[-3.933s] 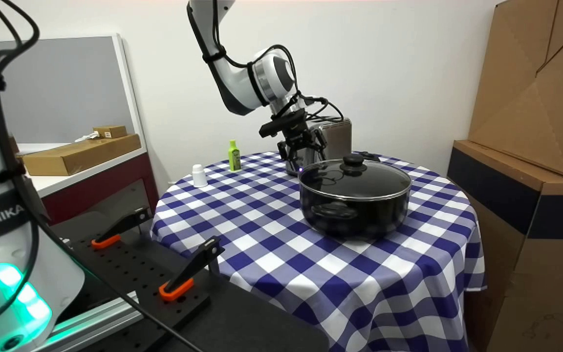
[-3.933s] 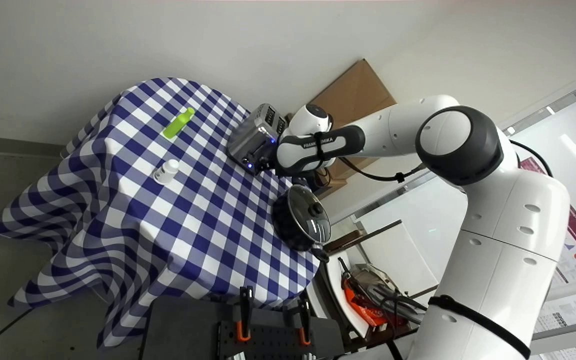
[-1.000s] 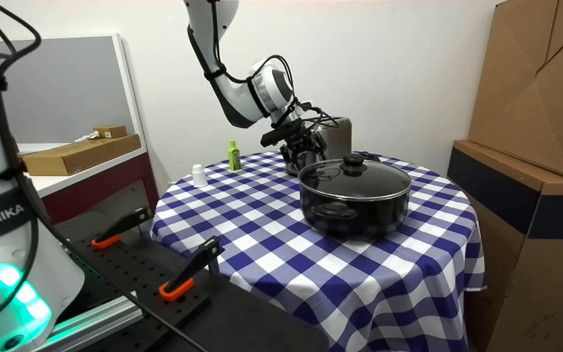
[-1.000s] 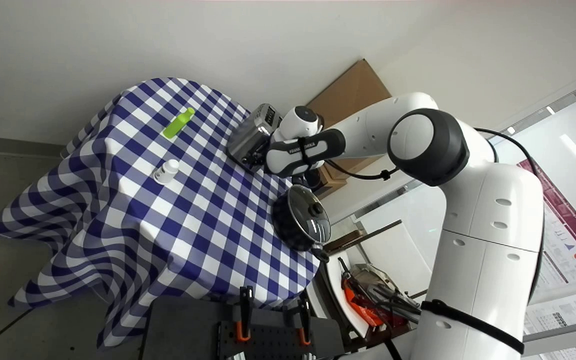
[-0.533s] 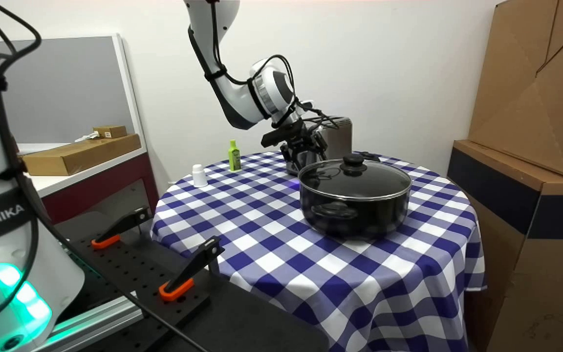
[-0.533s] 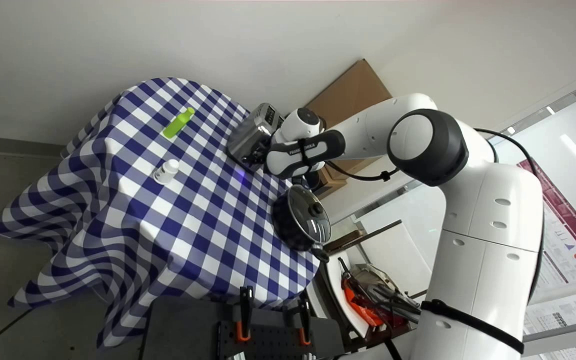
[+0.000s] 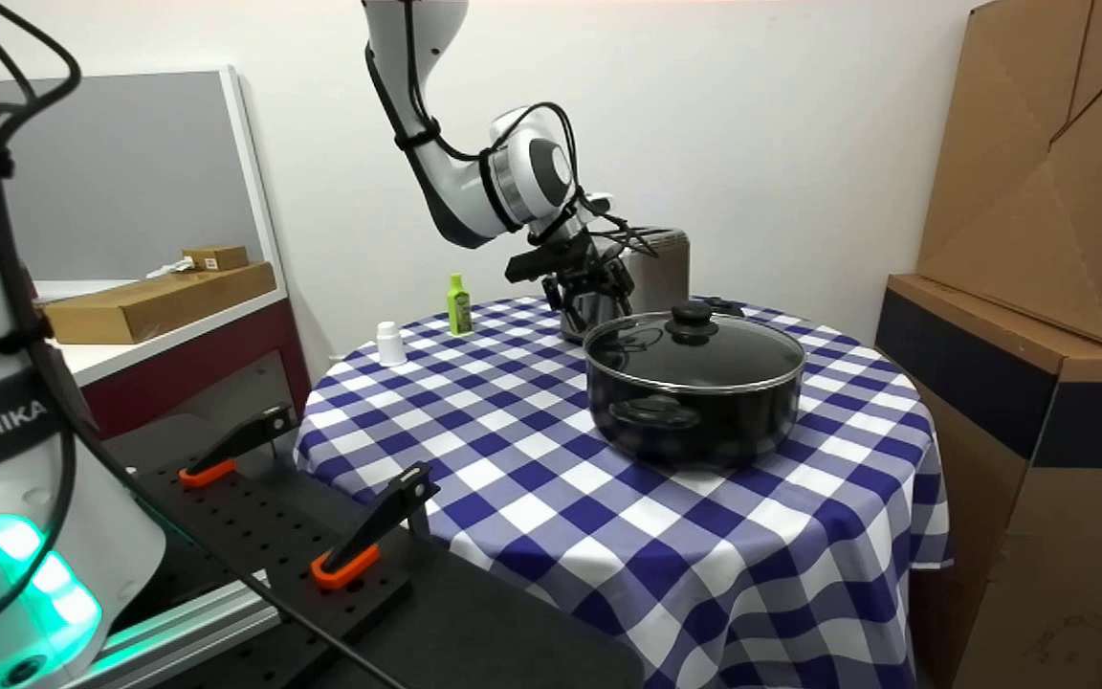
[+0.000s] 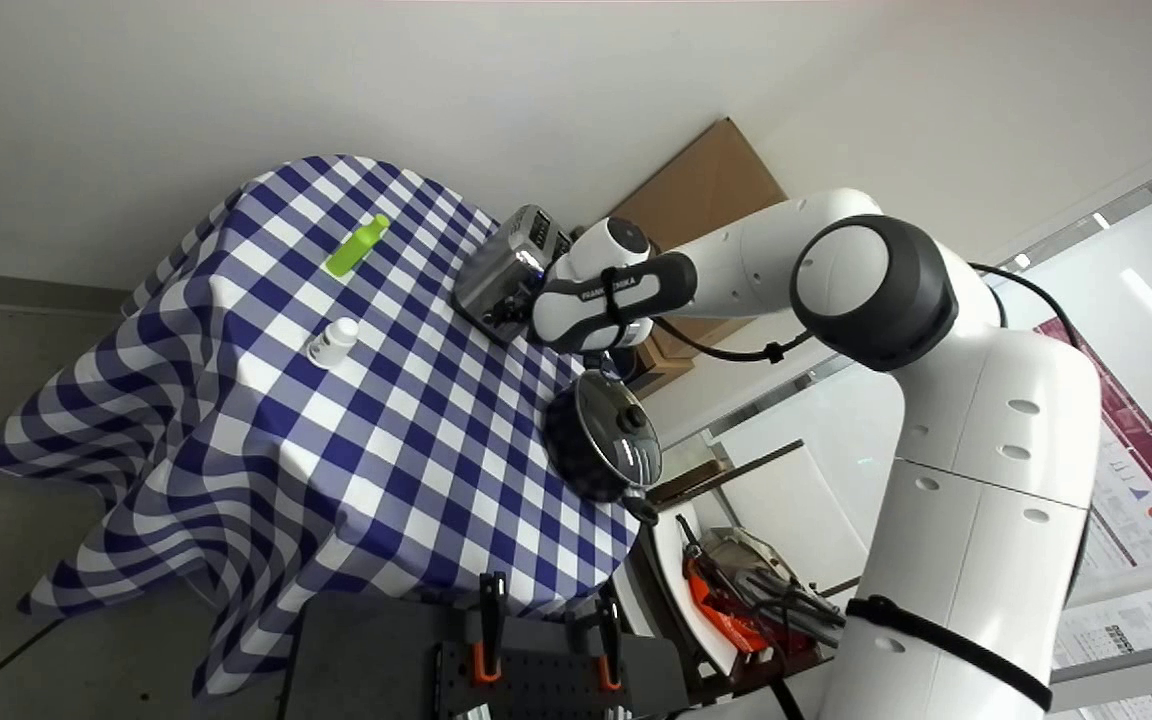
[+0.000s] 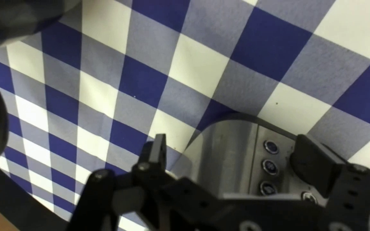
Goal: Pick up the lid and put it on the pot, then turn on and off the toaster
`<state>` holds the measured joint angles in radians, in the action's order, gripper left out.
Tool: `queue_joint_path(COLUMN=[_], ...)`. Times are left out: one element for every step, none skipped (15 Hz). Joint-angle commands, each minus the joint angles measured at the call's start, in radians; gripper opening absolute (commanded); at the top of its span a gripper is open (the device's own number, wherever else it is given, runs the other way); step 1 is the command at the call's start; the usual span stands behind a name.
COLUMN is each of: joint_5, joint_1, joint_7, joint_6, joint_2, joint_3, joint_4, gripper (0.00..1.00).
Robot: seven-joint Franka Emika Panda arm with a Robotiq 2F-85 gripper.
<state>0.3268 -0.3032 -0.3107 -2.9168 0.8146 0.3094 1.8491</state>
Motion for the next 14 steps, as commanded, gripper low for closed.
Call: queue_joint_path(joint_5=[-0.075,-0.095,-0.112,-0.127,-0.143,-0.154,-0.164,-0.162,-0.156,-0.154,-0.151,-0.162,-0.174,-0.189], joint_1=[0.095,0.125,0.144,0.158,0.172,0.176,0.18,0.171,0.161,0.156,0.154,0.157,0.159,0.16], joint_7=[0.137,0.174,0.193,0.209,0.219,0.216,0.212,0.183,0.153,0.124,0.096,0.074,0.049,0.022], joint_6=[0.071,0.105,0.138,0.178,0.221,0.26,0.303,0.342,0.381,0.413,0.44,0.466,0.487,0.502], joint_2=[-0.128,-0.168,-0.201,-0.249,-0.29,-0.329,-0.372,-0.418,-0.463,-0.513,-0.555,-0.6,-0.642,-0.685], joint_3=[-0.131,-0.174,-0.201,-0.224,-0.244,-0.252,-0.261,-0.254,-0.247,-0.246,-0.246,-0.256,-0.267,-0.28], joint_4=[0.082,0.105,0.126,0.157,0.183,0.208,0.234,0.268,0.301,0.34,0.373,0.41,0.448,0.49], gripper=[1.0,1.0,1.0,1.0,1.0,1.0,1.0,1.0,1.0,1.0,1.0,1.0,1.0,1.0])
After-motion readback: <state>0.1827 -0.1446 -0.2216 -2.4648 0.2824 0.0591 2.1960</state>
